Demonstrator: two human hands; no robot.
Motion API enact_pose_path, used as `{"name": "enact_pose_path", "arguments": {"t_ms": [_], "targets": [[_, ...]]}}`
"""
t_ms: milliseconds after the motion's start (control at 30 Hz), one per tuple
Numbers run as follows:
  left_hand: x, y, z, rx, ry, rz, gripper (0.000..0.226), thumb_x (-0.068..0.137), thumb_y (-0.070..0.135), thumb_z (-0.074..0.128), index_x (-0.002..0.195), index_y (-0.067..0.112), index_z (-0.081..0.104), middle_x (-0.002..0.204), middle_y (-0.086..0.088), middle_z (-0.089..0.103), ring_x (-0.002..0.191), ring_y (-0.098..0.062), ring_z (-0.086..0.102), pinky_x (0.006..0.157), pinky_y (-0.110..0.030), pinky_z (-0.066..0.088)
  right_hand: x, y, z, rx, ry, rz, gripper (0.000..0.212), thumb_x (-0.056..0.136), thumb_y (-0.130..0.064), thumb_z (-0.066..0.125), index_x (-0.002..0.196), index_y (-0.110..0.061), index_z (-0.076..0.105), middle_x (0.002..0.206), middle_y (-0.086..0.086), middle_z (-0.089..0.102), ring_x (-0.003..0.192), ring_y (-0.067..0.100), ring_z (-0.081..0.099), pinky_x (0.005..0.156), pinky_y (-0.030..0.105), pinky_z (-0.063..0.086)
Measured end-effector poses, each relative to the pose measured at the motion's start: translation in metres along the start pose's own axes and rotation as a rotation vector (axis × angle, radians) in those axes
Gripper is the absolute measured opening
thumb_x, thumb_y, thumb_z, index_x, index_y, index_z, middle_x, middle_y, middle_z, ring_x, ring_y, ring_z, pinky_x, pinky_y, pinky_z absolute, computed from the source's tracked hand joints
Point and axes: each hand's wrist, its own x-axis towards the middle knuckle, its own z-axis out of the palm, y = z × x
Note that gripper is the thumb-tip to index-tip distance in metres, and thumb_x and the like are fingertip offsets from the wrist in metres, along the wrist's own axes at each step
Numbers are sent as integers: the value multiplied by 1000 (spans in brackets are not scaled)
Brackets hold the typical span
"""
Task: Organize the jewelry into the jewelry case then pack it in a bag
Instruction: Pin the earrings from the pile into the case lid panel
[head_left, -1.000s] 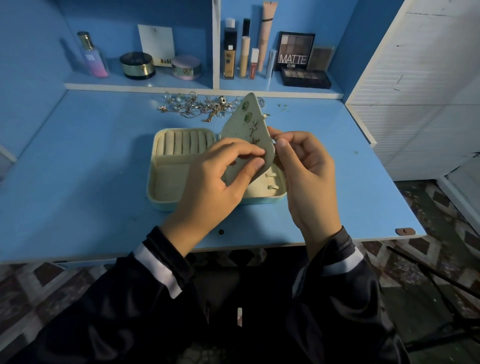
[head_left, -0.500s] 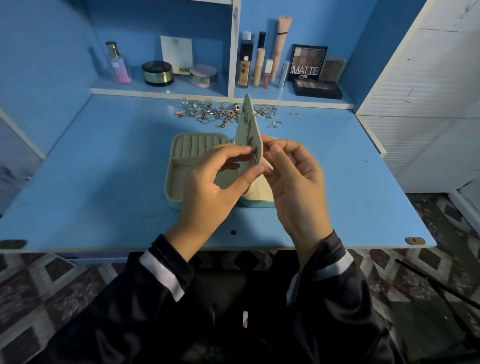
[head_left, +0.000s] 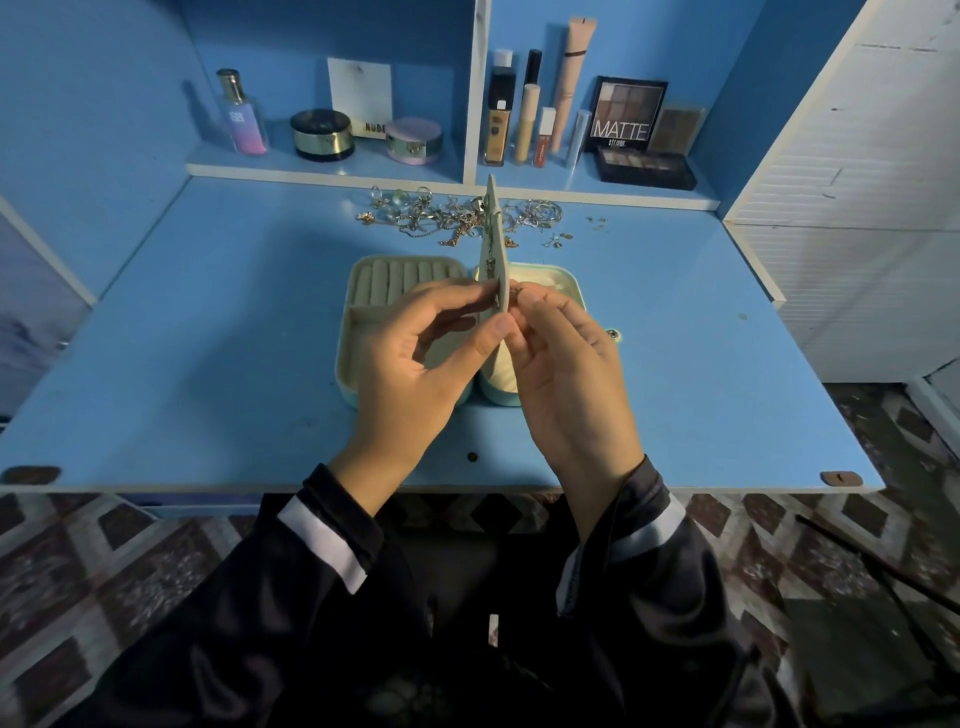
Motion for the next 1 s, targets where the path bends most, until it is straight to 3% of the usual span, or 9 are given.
{"name": "enact_pose_path", "arguments": {"t_ms": [167, 467, 600, 800, 1000], "targets": [[1, -1, 0, -15, 20, 23, 26, 83, 10, 72, 107, 7, 65, 104, -1, 66, 98, -4, 67, 87, -18, 51, 1, 2, -1, 62, 23, 37, 14, 94, 0, 50, 103, 4, 60, 84, 7, 67, 76, 9, 64, 82, 19, 53], [0, -4, -2, 8, 25, 37, 27, 82, 8, 73, 107, 4, 65, 104, -1, 67, 96, -3, 68, 86, -17, 52, 1, 3, 0, 34, 43, 39, 31, 94, -1, 51, 120, 16, 53, 106, 20, 61, 99, 21, 59, 92, 24, 50], [-1, -5, -2, 18, 24, 44, 27, 82, 4, 73, 108, 5, 65, 104, -1, 66, 96, -2, 67, 86, -17, 51, 1, 4, -2, 35, 57, 32, 36, 93, -1, 53, 121, 20, 50, 113, 23, 58, 106, 25, 57, 93, 25, 49], [0, -5, -2, 41, 27, 64, 27, 82, 3, 74, 107, 5, 66, 104, -1, 67, 97, -2, 67, 86, -18, 52, 1, 5, -4, 19, 56, 14, 37, 91, -2, 54, 120, 19, 51, 110, 22, 60, 100, 23, 59, 92, 25, 50], [-1, -5, -2, 44, 30, 61, 25, 83, 8, 75, 107, 9, 67, 104, -1, 68, 98, -6, 68, 87, -21, 52, 2, 3, -5, -20, 27, 21, 17, 93, 0, 53, 105, 8, 61, 100, 16, 65, 96, 20, 62, 88, 23, 51]]}}
